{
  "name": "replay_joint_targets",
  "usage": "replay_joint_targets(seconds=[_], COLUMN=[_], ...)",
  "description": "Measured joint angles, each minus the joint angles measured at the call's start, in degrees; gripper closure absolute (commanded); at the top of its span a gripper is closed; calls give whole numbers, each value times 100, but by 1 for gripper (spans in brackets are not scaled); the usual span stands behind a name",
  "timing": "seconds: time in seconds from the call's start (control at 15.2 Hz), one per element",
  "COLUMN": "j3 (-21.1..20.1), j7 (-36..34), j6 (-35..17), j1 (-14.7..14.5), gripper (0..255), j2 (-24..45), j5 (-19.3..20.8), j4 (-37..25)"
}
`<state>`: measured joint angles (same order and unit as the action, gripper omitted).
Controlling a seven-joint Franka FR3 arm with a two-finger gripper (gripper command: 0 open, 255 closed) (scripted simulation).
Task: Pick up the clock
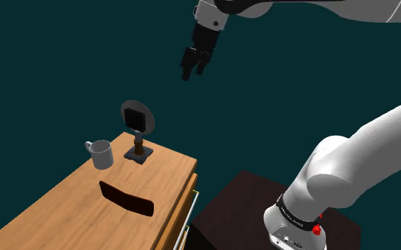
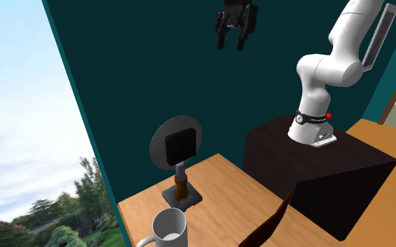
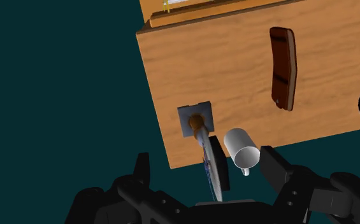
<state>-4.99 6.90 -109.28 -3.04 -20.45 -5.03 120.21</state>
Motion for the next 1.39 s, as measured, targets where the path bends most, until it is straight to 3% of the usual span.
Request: replay_joint_targets(seconds=[0.73,1.25,1.39], j3=[-329,-448,-456], j7=[-74,-126,-138], j6=[-490,-259,-219], j1=[-222,-497,-547], gripper=[0,0,0], j2=[2387,4341,4581], j5=[222,537,575], j4=[-1573,-3509,-3751])
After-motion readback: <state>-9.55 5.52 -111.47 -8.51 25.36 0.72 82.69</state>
